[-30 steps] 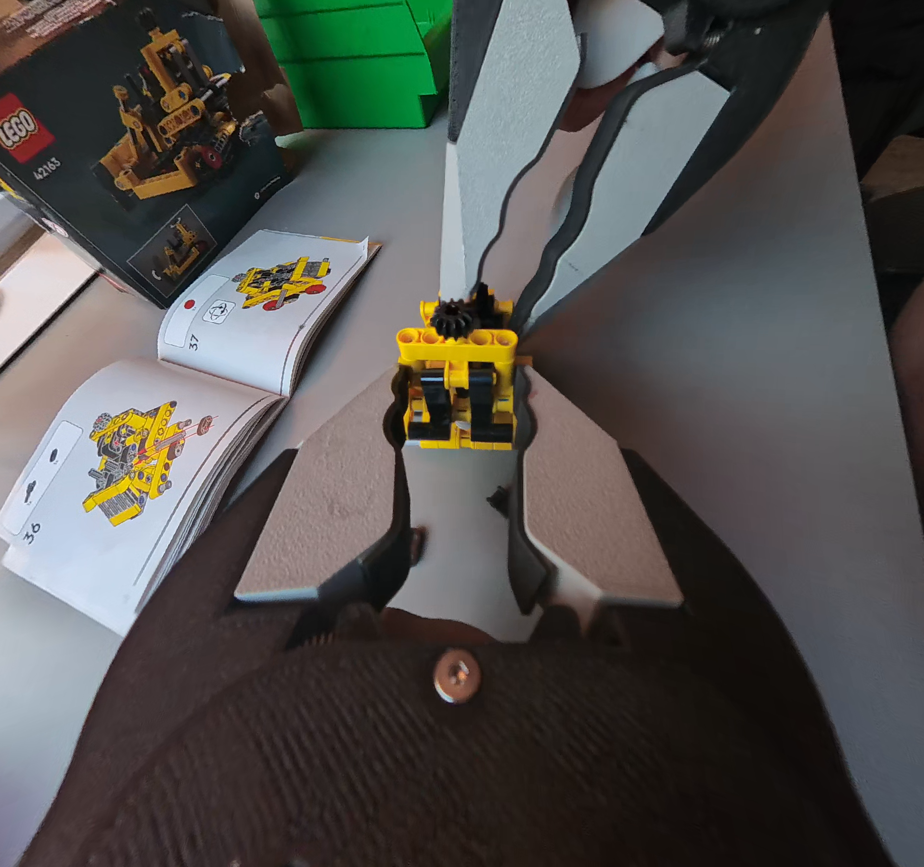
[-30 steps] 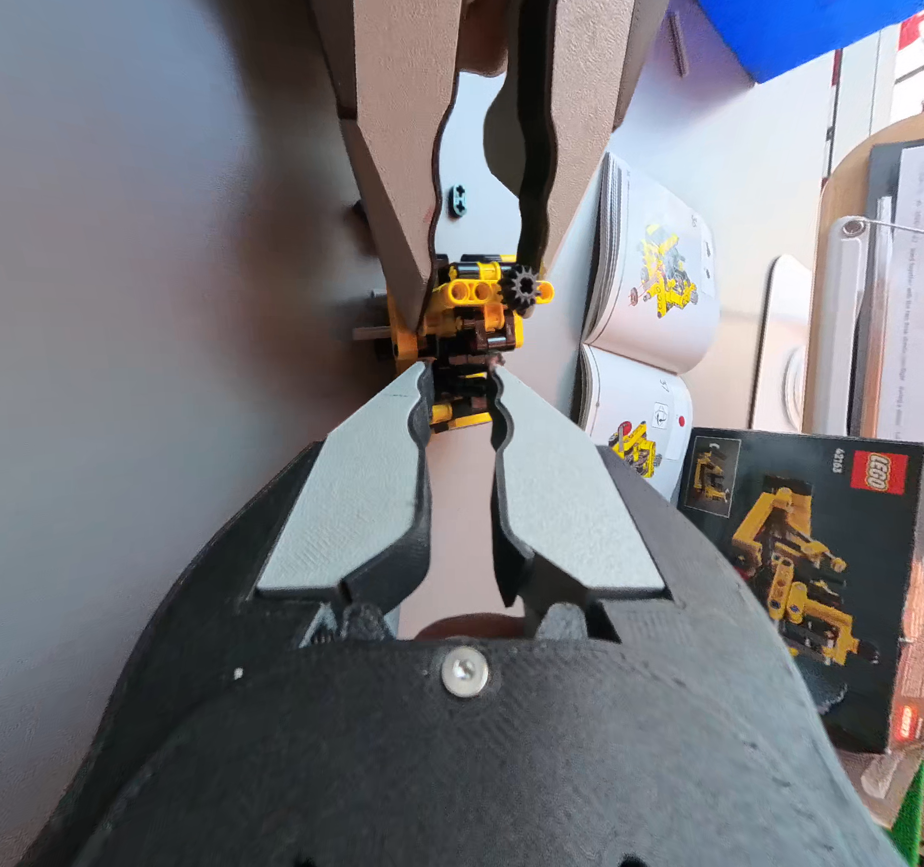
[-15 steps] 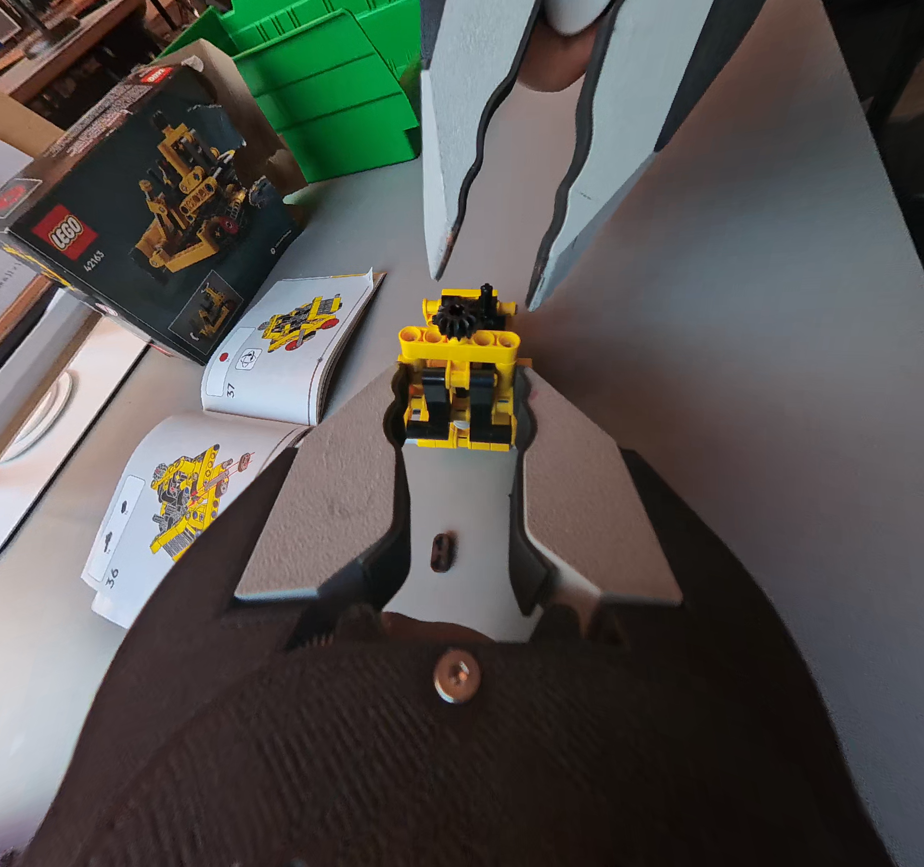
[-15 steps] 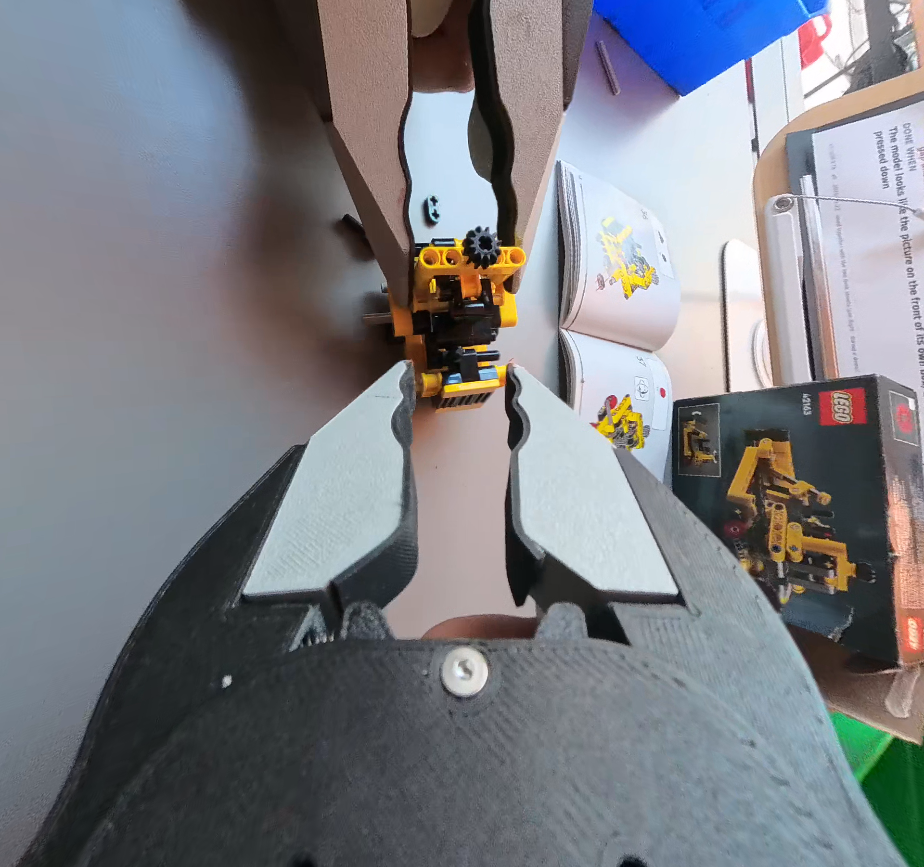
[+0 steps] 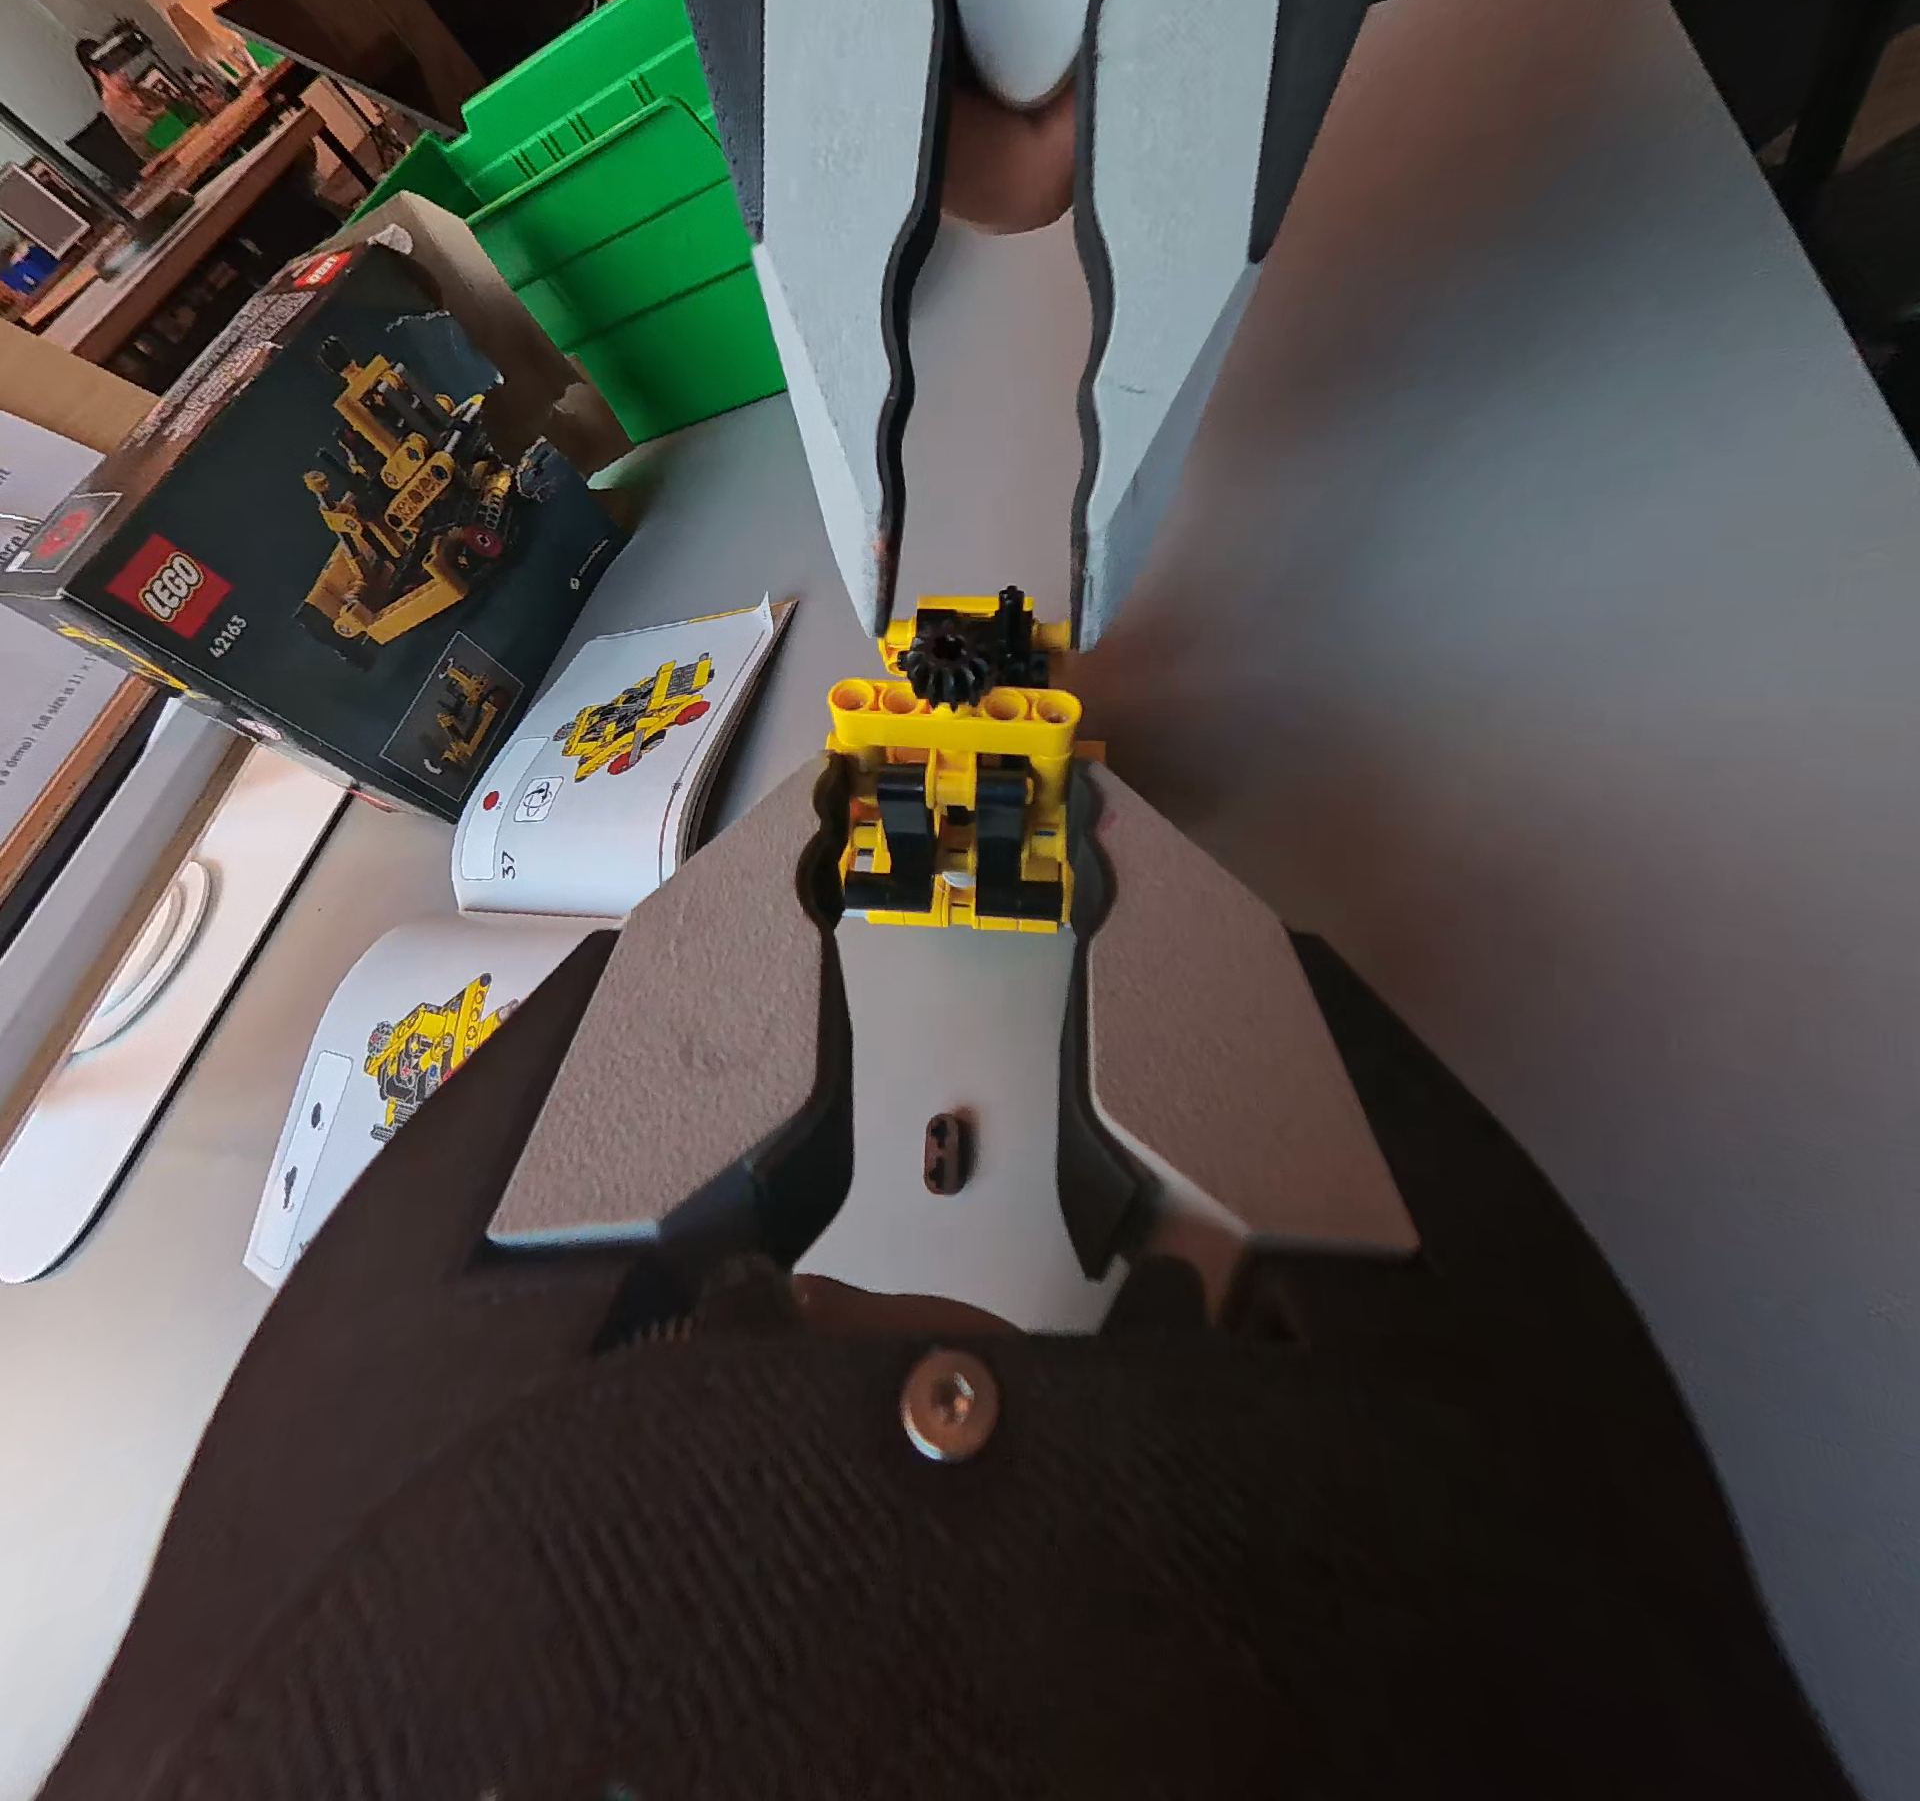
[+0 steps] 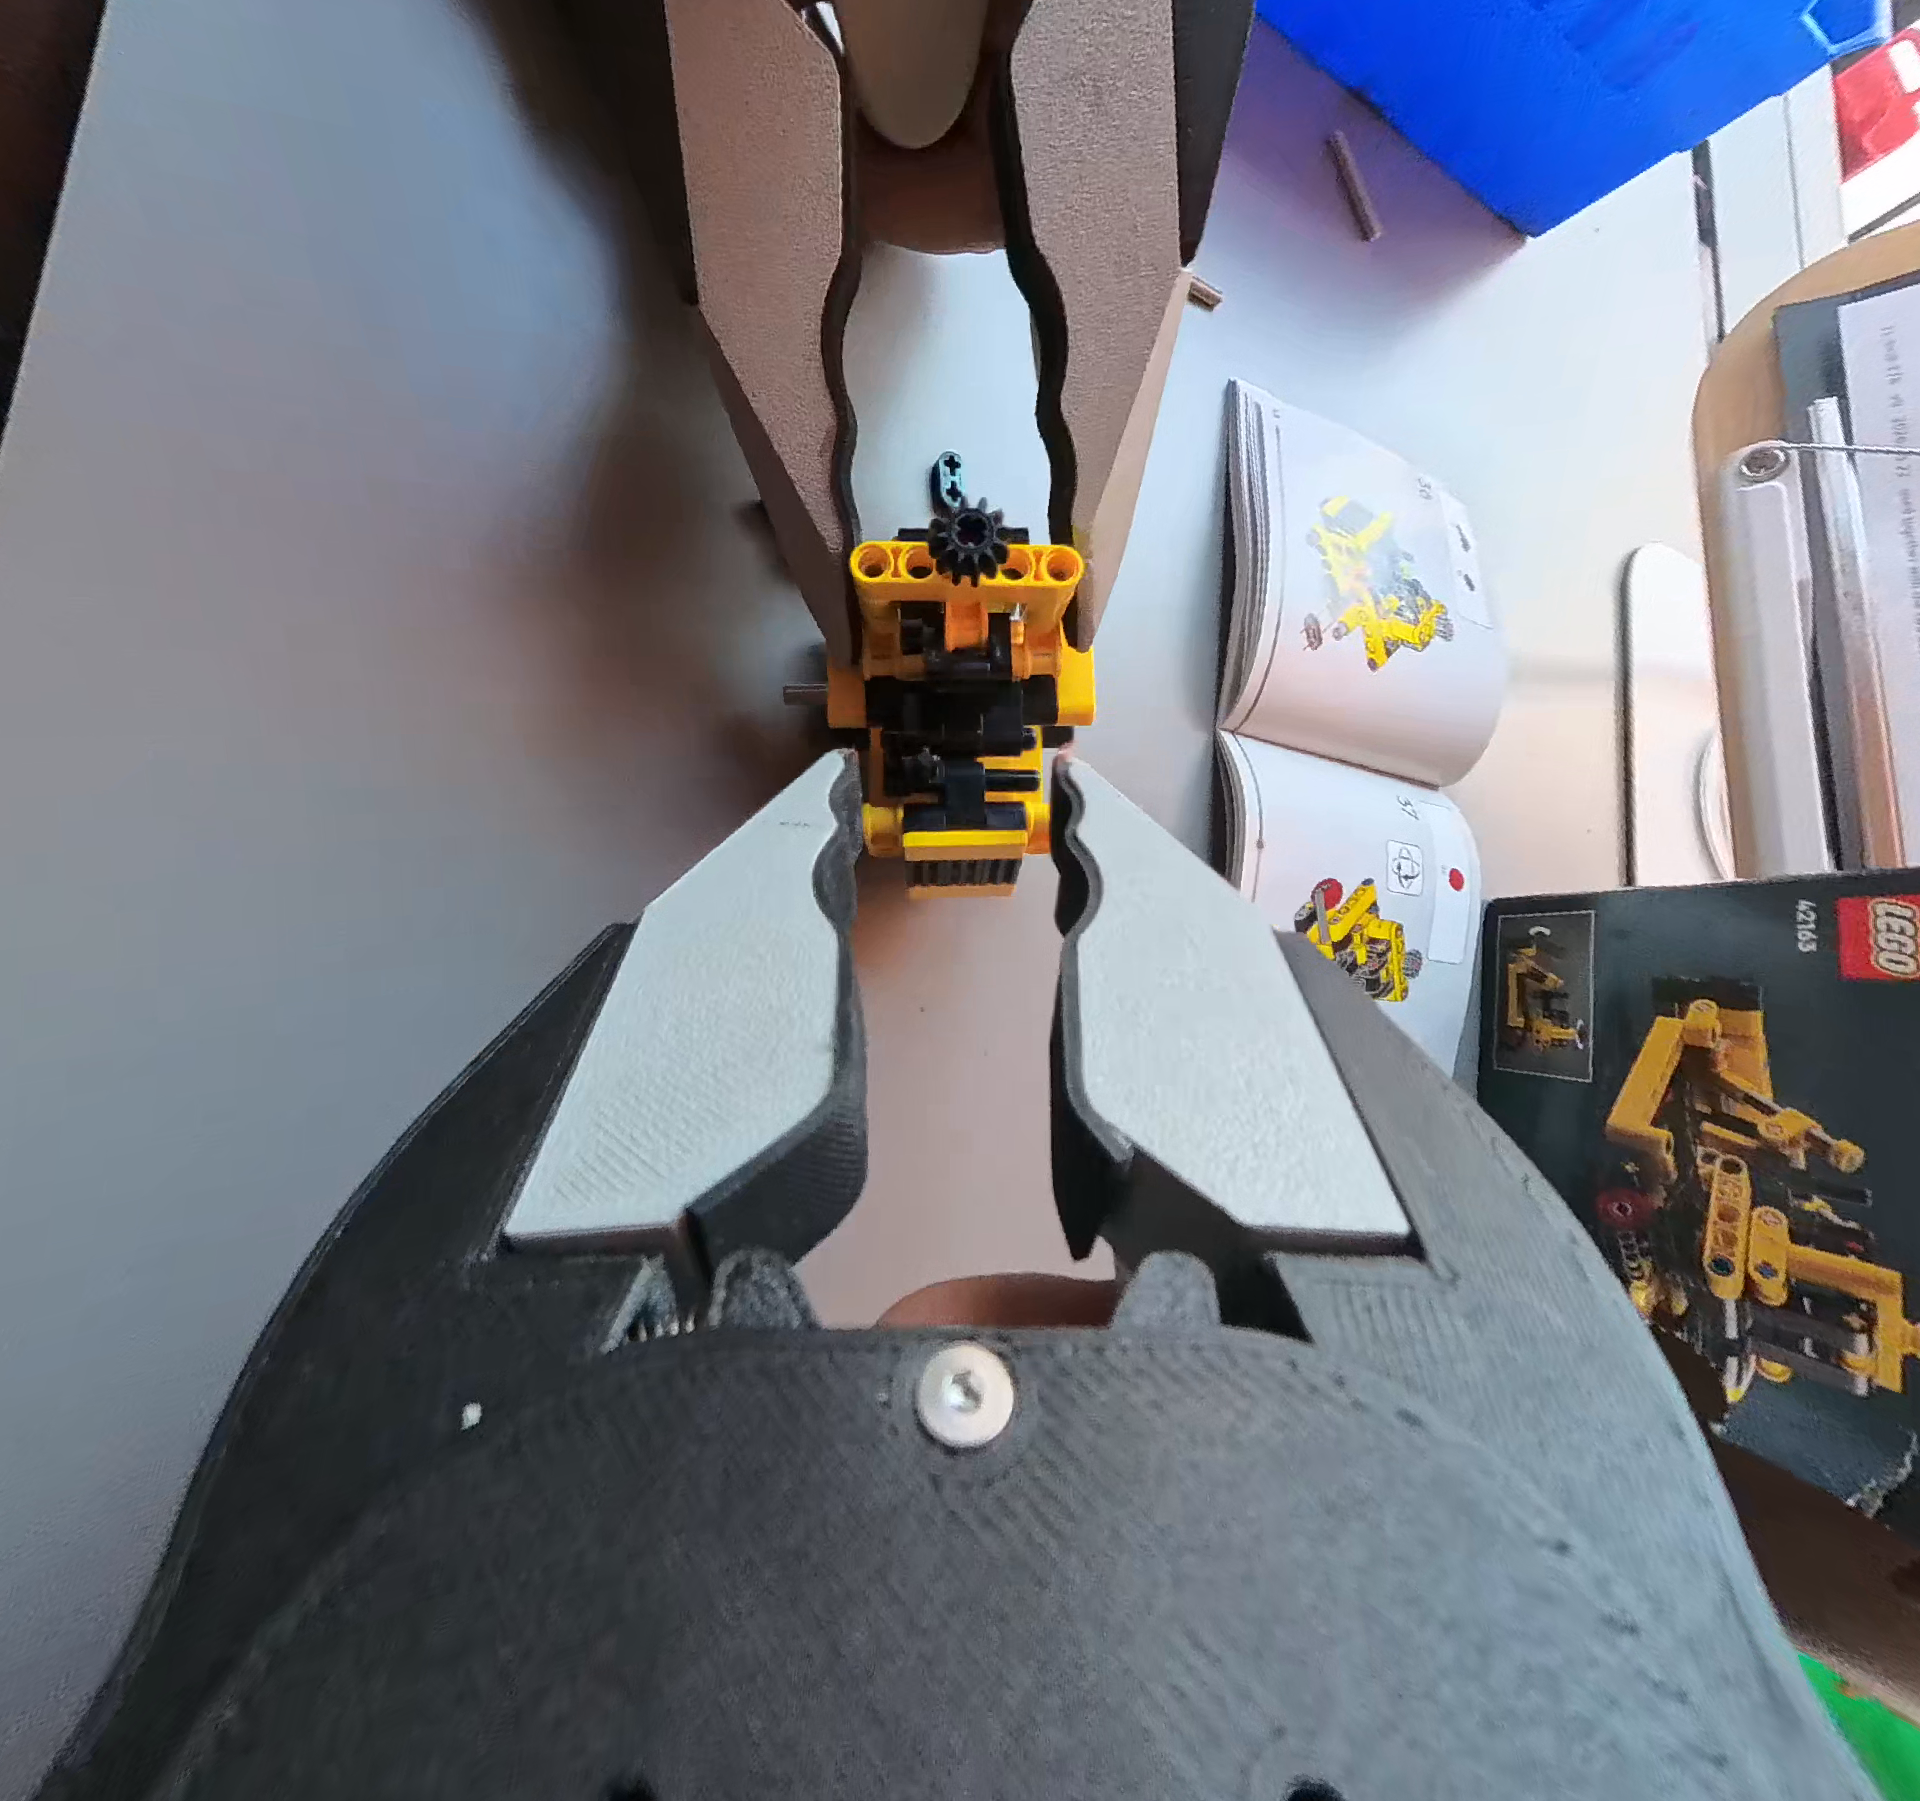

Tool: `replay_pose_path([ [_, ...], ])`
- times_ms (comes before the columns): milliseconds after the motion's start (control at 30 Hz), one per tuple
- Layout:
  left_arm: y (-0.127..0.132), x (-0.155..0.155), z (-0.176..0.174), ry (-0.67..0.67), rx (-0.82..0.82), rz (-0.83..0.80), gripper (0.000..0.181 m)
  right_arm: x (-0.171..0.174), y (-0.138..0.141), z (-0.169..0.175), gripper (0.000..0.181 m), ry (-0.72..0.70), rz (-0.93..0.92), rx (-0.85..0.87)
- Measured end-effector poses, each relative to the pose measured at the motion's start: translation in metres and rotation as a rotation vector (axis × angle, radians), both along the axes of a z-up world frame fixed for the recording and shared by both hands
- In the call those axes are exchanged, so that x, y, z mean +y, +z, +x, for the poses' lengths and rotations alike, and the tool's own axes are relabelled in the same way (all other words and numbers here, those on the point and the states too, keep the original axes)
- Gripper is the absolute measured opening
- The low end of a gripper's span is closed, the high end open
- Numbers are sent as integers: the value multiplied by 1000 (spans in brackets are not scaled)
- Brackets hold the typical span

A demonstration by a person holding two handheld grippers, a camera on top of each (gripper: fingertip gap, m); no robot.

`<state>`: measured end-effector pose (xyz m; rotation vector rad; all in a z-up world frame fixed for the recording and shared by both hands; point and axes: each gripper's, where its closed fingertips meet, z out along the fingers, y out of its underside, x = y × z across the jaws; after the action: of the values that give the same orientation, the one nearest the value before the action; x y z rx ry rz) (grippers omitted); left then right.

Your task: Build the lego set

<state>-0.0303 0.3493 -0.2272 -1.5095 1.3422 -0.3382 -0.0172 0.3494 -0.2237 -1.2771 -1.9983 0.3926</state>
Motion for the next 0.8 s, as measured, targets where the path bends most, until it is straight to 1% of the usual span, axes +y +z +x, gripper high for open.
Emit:
replay_pose_path([
  [167, 0, 0, -1, -1, 4, 10, 40, 0, -3, -2, 26, 22, -7, -36],
  [367, 0, 0, -1, 4, 4, 9, 40, 2, -3, -2, 26, 6, -40, -62],
  [600, 0, 1, -1, 11, 4, 3, 40, 4, -9, -1, 33, 3, -5, -99],
  [800, 0, 1, -1, 15, 0, -10, 40, 6, -9, -1, 29, 13, 16, -104],
])
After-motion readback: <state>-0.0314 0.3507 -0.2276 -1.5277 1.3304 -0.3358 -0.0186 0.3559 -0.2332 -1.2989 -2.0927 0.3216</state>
